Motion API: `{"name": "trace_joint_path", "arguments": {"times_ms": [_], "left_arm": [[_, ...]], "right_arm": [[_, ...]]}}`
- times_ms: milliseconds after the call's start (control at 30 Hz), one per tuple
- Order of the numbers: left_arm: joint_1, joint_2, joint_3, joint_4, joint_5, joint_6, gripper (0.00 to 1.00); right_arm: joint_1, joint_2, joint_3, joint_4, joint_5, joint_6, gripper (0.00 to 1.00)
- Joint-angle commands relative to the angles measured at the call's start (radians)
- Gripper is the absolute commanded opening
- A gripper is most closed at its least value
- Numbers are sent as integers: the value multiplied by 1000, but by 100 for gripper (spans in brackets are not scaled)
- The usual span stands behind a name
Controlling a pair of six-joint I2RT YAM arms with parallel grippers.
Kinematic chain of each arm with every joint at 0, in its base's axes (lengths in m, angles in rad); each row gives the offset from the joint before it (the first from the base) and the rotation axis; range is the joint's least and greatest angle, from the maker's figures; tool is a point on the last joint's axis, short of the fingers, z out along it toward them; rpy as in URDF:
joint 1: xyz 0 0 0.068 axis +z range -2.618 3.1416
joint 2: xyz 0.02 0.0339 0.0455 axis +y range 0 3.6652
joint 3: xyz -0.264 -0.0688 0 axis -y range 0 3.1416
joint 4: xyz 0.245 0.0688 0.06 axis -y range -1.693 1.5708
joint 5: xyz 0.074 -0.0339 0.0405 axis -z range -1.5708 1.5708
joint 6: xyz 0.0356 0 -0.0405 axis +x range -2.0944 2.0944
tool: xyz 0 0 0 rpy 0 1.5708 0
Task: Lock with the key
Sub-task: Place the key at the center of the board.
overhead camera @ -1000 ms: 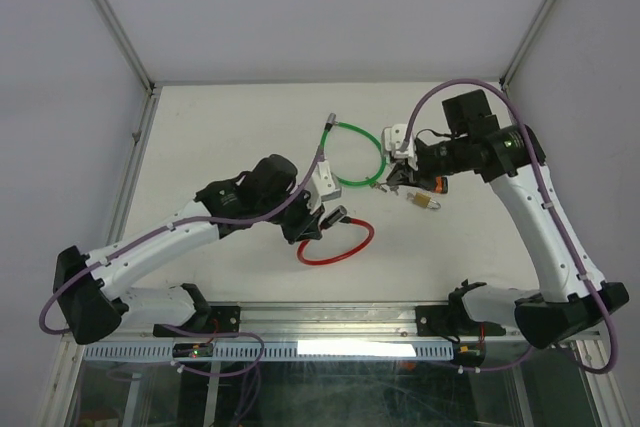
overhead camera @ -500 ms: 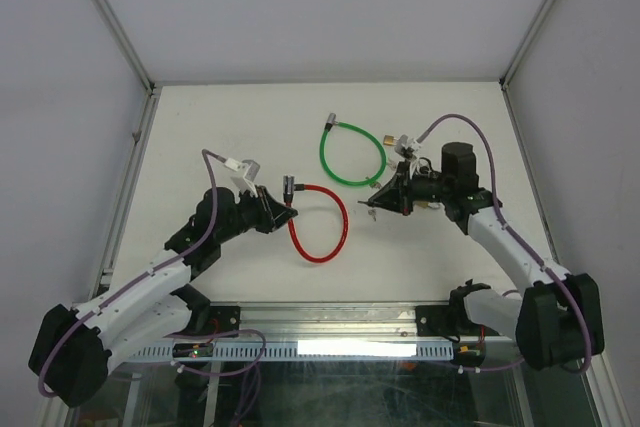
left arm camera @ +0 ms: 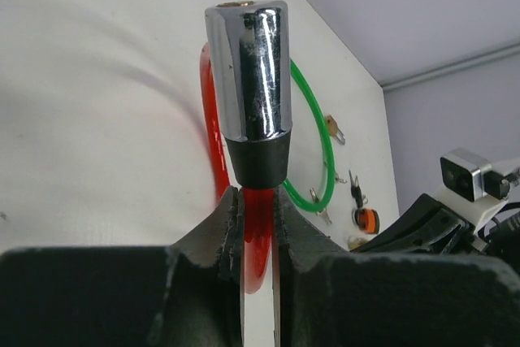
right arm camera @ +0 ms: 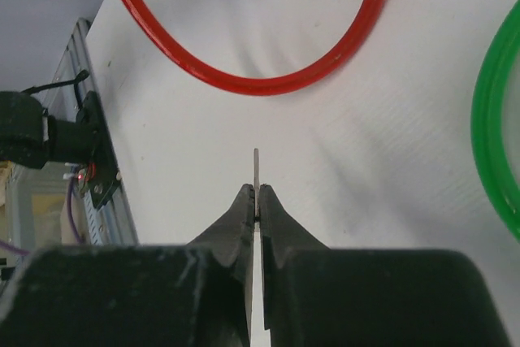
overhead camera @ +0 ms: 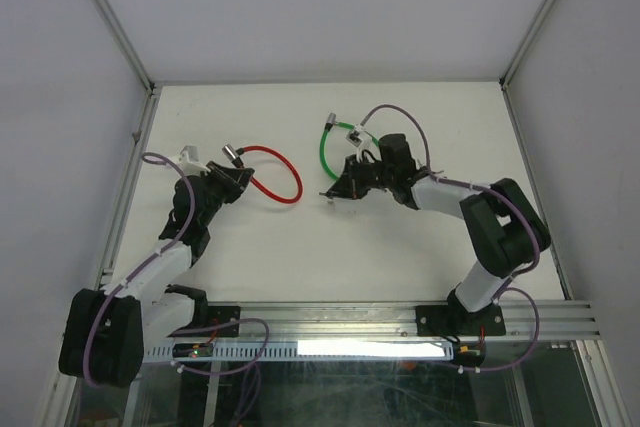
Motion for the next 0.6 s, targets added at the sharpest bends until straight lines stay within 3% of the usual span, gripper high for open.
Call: {"name": "trace_joint_path", "arguments": {"times_ms": [0,167,333,500,533,567], "left_arm": [[53,76,5,189,-19,-73,0],[73,149,45,130,-103,-79,10],[73,150,122,-53,-205,-75,38],[73,120,159,-176,-231,-99,55],[74,110,166,-215,-236,-102,56],[72,99,173,-243,-243,-105,58]], "right_arm": [[60,99,156,54,163,75,4],[105,279,350,-96,163,75,4],[108,333,445,-179,176,85,4],[115,310,501,-287,212,57,5],[115,286,500,-298,270,-159,35],[115,268,501,-314,272,-212,39]]}}
